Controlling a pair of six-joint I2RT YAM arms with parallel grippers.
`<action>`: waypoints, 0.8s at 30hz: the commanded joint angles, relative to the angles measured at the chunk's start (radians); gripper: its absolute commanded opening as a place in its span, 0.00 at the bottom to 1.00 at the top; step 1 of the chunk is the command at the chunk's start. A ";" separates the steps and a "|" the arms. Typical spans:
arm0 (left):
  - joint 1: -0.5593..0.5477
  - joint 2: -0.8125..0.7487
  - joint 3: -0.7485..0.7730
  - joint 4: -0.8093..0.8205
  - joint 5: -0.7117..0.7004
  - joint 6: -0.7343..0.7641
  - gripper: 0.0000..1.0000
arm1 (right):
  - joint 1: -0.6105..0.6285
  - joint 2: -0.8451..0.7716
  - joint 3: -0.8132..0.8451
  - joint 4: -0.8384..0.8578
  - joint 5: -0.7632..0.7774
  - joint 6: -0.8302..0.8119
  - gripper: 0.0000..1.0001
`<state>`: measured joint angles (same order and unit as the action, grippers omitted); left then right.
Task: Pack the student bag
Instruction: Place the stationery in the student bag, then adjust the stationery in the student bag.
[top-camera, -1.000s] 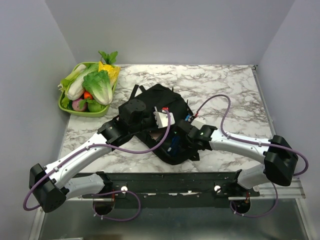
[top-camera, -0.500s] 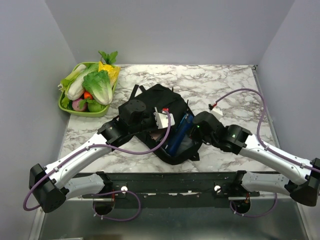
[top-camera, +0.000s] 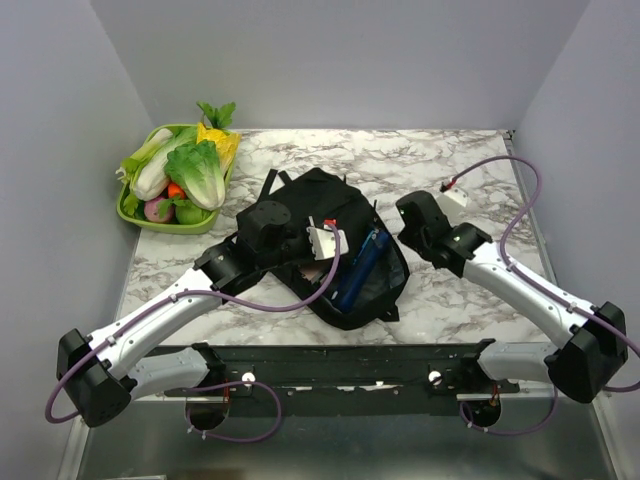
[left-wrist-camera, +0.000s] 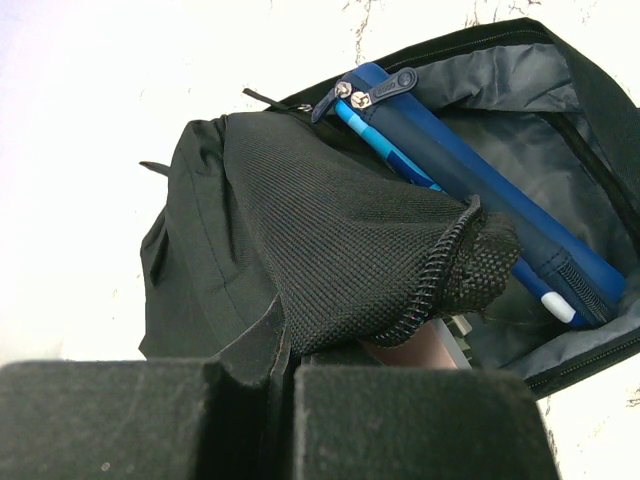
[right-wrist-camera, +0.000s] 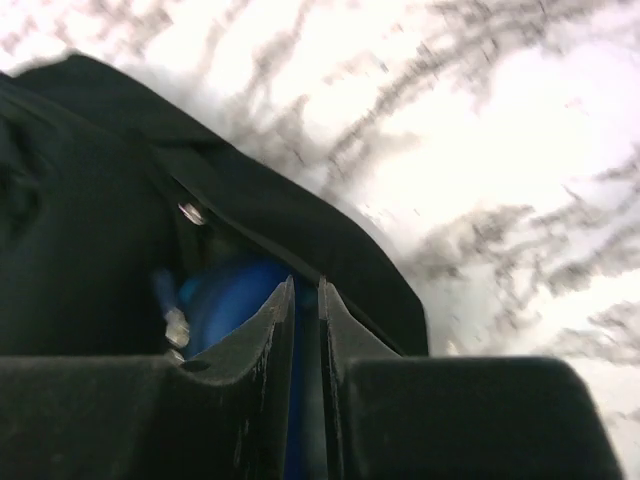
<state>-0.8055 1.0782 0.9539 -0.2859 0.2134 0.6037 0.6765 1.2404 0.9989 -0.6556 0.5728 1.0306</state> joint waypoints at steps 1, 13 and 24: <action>-0.011 -0.049 -0.006 0.073 0.053 0.019 0.01 | -0.048 0.054 0.069 0.162 0.017 -0.061 0.22; -0.011 -0.058 -0.009 0.076 0.050 0.028 0.01 | -0.049 0.286 0.078 0.189 -0.195 -0.024 0.05; -0.012 -0.050 -0.020 0.106 0.061 0.022 0.01 | 0.143 0.211 0.018 0.073 -0.226 0.086 0.06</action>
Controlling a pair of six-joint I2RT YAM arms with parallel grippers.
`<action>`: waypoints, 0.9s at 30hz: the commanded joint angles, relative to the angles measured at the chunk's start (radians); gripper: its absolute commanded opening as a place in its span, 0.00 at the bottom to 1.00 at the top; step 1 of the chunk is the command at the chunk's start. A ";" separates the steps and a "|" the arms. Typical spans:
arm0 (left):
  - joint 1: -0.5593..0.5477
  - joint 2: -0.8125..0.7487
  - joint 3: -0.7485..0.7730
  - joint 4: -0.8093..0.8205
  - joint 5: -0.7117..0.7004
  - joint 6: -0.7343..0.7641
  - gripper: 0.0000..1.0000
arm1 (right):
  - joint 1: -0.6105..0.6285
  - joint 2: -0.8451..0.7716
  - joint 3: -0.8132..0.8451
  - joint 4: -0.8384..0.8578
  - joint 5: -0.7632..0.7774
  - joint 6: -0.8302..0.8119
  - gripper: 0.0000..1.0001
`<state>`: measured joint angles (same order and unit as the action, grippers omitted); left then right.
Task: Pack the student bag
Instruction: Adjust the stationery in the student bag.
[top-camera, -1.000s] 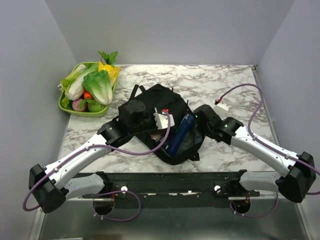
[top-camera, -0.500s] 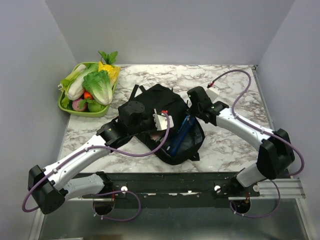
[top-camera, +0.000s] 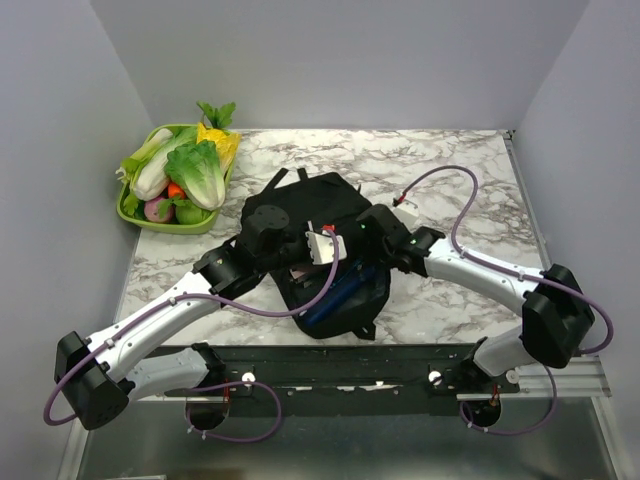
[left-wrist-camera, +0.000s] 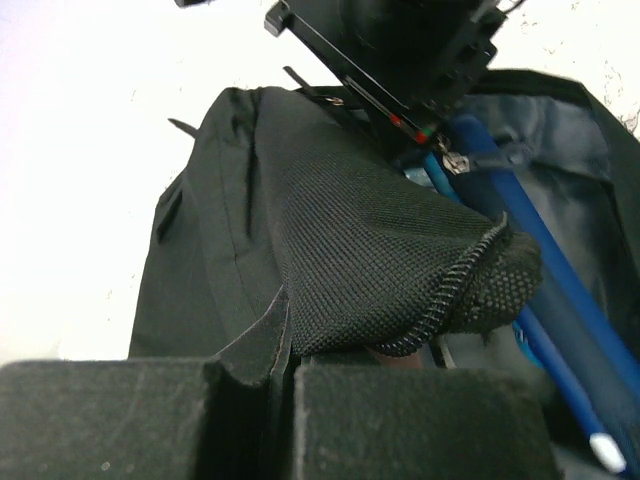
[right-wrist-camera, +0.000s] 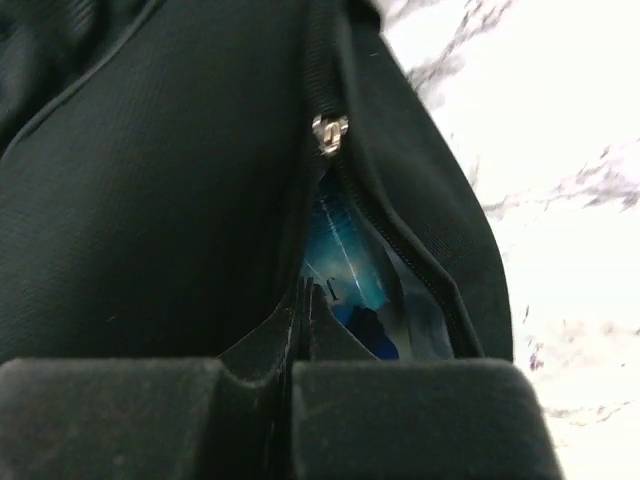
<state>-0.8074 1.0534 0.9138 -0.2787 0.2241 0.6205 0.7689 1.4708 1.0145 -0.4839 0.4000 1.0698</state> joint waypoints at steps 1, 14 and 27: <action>-0.009 -0.026 0.022 0.099 0.052 0.004 0.01 | 0.050 -0.026 0.012 -0.125 -0.024 0.048 0.11; -0.010 -0.041 0.014 0.085 0.058 -0.002 0.01 | 0.035 -0.233 -0.122 -0.203 0.071 0.033 0.54; -0.009 -0.053 0.007 0.082 0.060 -0.004 0.02 | 0.038 -0.210 -0.272 -0.049 -0.058 0.081 0.40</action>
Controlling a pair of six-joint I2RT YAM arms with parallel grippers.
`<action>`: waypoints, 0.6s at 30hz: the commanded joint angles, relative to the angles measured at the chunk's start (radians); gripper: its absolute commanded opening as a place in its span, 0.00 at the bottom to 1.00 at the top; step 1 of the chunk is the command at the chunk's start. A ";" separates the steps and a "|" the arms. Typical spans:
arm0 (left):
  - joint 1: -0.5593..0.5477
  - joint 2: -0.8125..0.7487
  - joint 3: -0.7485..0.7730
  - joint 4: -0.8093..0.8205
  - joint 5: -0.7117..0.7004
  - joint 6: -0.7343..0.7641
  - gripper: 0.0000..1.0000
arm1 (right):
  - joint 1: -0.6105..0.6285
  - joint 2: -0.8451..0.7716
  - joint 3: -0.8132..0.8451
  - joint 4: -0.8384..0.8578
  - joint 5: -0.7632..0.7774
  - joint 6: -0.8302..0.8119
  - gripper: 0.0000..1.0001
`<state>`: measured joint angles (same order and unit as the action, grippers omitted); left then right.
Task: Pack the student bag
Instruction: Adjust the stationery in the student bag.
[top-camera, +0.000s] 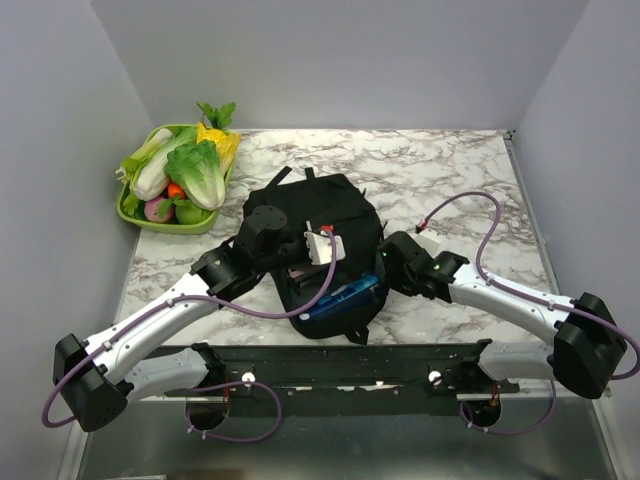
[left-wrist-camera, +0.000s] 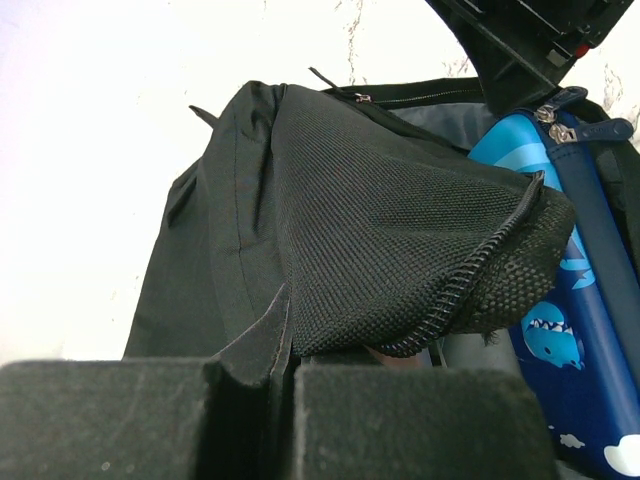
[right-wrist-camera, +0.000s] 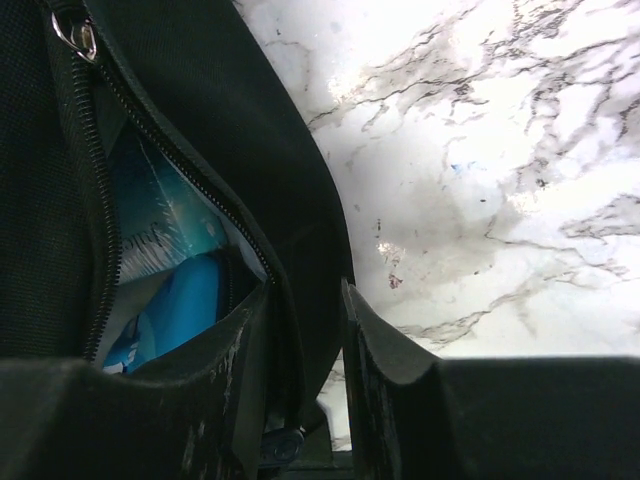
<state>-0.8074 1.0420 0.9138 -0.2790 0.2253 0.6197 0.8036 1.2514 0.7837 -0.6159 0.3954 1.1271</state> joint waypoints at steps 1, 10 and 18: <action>-0.009 -0.043 0.007 0.084 0.059 -0.002 0.01 | 0.006 0.017 -0.050 0.105 -0.082 0.039 0.40; -0.009 -0.049 0.000 0.081 0.055 -0.002 0.02 | 0.017 0.034 0.046 0.139 -0.069 -0.004 0.13; -0.009 -0.056 -0.010 0.089 0.057 0.002 0.02 | 0.019 -0.079 0.290 -0.025 0.023 -0.142 0.01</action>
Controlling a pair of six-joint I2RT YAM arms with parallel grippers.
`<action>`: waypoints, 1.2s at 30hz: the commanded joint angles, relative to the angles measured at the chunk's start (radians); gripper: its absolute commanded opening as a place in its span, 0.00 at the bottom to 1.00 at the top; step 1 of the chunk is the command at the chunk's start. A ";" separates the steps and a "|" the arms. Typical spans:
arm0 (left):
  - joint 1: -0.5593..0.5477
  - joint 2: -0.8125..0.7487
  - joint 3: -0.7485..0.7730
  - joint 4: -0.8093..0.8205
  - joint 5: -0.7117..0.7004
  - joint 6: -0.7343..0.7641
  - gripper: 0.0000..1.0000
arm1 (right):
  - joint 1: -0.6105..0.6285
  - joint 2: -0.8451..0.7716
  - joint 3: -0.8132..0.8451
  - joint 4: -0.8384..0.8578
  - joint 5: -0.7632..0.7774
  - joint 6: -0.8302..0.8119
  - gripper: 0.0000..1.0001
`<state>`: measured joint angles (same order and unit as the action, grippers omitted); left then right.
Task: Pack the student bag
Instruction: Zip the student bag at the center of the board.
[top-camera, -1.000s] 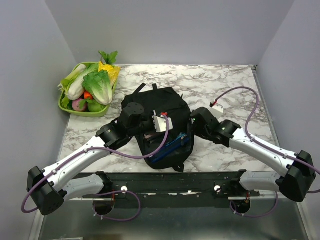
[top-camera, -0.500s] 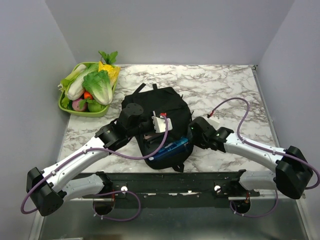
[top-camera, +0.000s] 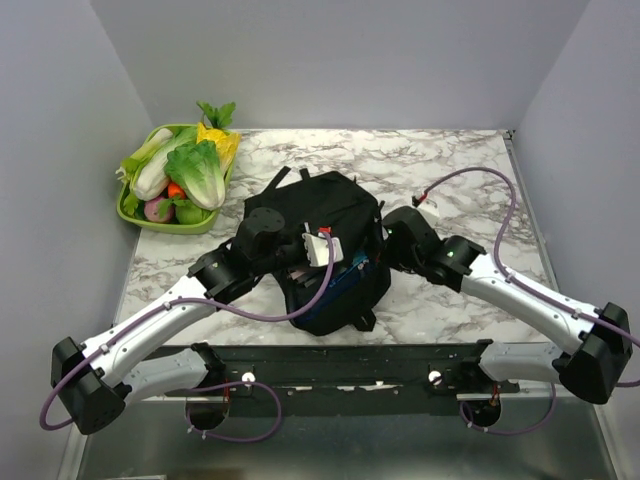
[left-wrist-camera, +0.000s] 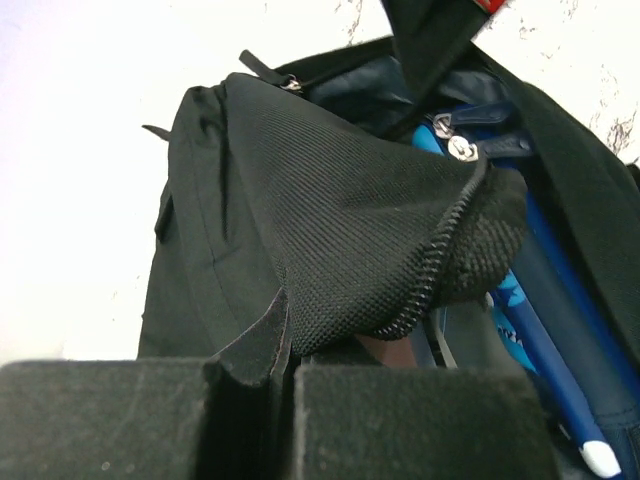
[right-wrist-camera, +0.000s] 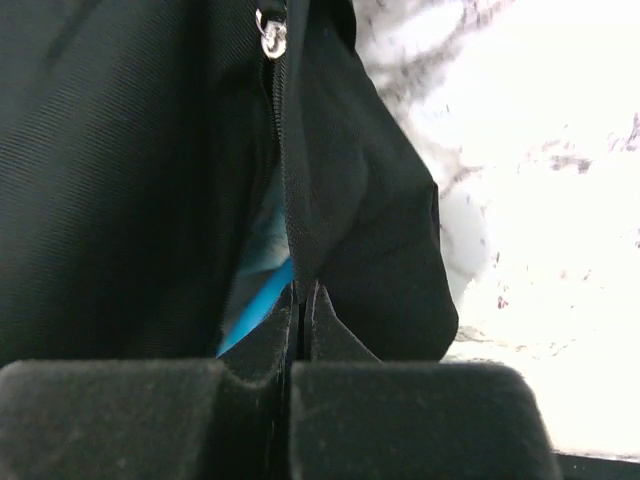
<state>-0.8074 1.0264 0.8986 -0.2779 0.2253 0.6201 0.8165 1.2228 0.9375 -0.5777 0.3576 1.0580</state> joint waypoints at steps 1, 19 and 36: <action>-0.010 -0.040 0.003 0.089 0.055 0.001 0.02 | 0.009 -0.052 0.142 -0.074 0.058 -0.076 0.01; -0.010 -0.043 0.008 0.065 0.049 -0.005 0.03 | 0.049 -0.236 -0.080 -0.100 -0.001 -0.096 0.60; -0.010 -0.138 -0.058 -0.029 0.077 -0.085 0.05 | -0.218 -0.013 -0.014 0.077 0.008 -0.124 0.68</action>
<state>-0.8074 0.9615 0.8730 -0.3122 0.2459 0.5774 0.6300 1.1530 0.9329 -0.5877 0.3500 0.9165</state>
